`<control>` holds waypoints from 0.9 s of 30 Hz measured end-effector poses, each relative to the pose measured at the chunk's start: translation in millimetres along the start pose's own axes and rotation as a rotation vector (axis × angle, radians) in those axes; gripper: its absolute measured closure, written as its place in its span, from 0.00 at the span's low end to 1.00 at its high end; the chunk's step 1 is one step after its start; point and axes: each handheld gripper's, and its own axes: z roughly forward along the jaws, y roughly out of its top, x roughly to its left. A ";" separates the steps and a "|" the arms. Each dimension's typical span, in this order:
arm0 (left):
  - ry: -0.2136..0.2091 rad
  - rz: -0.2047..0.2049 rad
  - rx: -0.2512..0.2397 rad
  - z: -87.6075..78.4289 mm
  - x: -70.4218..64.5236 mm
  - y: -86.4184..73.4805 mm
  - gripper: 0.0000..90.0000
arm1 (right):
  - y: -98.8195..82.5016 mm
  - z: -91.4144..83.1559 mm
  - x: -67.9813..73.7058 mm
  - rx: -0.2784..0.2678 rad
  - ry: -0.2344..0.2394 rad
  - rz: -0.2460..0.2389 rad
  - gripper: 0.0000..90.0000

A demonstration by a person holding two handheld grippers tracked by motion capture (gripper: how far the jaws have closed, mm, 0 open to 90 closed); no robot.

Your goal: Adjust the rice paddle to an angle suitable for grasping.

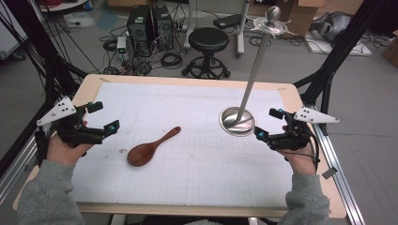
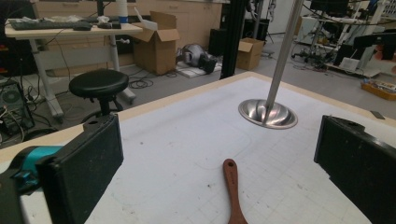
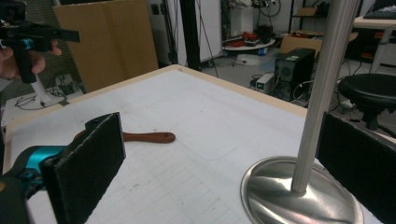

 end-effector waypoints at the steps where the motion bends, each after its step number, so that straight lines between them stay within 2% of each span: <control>1: 0.003 0.005 0.000 0.6 -0.1 -0.3 0.02 | 0.0 0.0 0.0 0.000 0.000 0.000 0.00; 6: 0.022 0.020 0.009 4.6 0.2 -2.0 0.02 | -0.2 -0.6 1.4 0.008 0.001 0.003 0.00; 9: 0.025 0.043 0.016 6.8 1.2 -3.2 0.02 | -0.5 -0.8 0.9 0.005 -0.002 -0.004 0.00; 10: 0.039 0.060 0.026 8.0 1.8 -3.8 0.04 | -1.1 -1.3 1.3 0.011 -0.001 0.001 0.00; 12: 0.043 0.064 0.032 8.8 2.0 -4.2 0.11 | -1.8 -1.4 1.3 0.013 -0.003 -0.001 0.00; 13: 0.045 0.064 0.036 9.8 2.0 -4.8 0.11 | -1.8 -1.4 1.3 0.013 -0.003 -0.001 0.00; 14: 0.053 0.072 0.048 11.8 1.9 -5.9 0.19 | -2.2 -1.5 1.2 0.011 -0.003 -0.005 0.00; 15: 0.053 0.072 0.048 11.8 1.9 -5.9 0.23 | -2.6 -1.9 1.5 0.014 -0.002 -0.004 0.00; 16: 0.087 0.080 0.062 15.7 1.7 -8.1 0.29 | -2.9 -2.5 2.2 0.017 0.000 0.001 0.00; 17: 0.087 0.080 0.062 15.7 1.7 -8.1 0.34 | -3.1 -2.6 2.0 0.015 -0.003 -0.004 0.00; 18: 0.128 0.058 0.082 19.5 3.6 -10.3 0.36 | -3.4 -3.1 2.6 0.020 0.000 -0.003 0.00; 20: 0.134 0.049 0.092 20.9 4.9 -11.5 0.38 | -3.7 -3.5 2.8 0.022 0.003 -0.004 0.00; 21: 0.139 0.045 0.099 22.4 5.7 -13.2 0.47 | -4.2 -4.0 3.5 0.029 0.010 -0.011 0.00; 23: 0.149 0.052 0.128 25.8 6.9 -16.0 0.54 | -4.6 -4.2 4.7 0.034 0.011 -0.012 0.00; 24: 0.149 0.066 0.148 29.9 7.0 -18.6 0.57 | -4.9 -4.2 5.0 0.037 0.014 -0.016 0.00; 26: 0.143 0.075 0.158 32.2 6.4 -19.8 0.60 | -5.3 -4.3 5.6 0.040 0.016 -0.015 0.00; 27: 0.143 0.090 0.167 34.5 5.4 -21.0 0.65 | -5.6 -4.3 6.0 0.044 0.016 -0.020 0.00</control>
